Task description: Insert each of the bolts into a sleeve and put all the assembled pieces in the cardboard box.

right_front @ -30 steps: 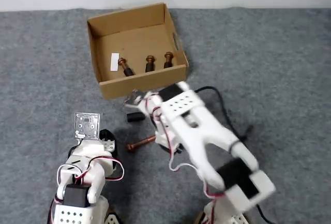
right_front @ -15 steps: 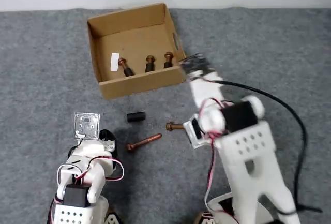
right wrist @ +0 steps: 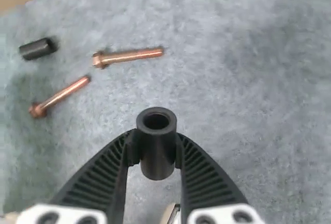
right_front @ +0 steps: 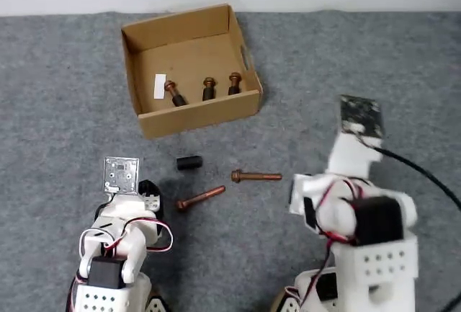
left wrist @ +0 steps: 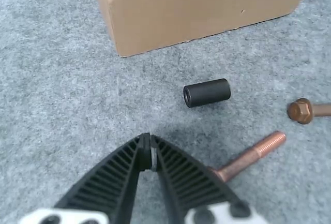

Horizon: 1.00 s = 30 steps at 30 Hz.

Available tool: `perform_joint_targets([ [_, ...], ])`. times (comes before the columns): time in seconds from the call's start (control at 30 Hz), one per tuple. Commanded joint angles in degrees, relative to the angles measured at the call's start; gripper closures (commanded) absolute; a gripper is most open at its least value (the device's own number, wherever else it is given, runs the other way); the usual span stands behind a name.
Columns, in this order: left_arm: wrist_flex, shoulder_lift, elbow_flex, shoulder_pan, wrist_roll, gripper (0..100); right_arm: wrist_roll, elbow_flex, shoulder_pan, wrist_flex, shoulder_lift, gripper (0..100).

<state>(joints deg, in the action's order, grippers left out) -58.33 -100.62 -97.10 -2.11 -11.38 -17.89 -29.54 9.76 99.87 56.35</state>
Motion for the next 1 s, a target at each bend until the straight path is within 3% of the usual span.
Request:
perform_joint_targets([
  [0.0, -1.41, -0.44, 0.40, 0.26, 0.18, 99, -0.79, -2.20, -5.49, -1.54, 5.49, 99.0],
  [0.27, -2.11, -0.35, 2.33, 0.35, 0.18, 99, -0.53, -12.66, -13.14, -4.00, 17.19, 99.0],
  [0.63, -12.48, 1.58, 18.24, 0.26, 0.18, 99, 2.99, -25.41, -13.41, -7.87, 38.81, 99.1],
  [0.77, -12.40, 11.43, 24.04, 0.26, -0.18, 99, 4.31, -27.78, -13.41, -9.01, 45.41, 99.1],
  [0.97, -16.70, 38.51, 41.27, -0.26, -6.68, 99, 4.13, -28.22, -13.49, -9.01, 47.43, 99.1],
])
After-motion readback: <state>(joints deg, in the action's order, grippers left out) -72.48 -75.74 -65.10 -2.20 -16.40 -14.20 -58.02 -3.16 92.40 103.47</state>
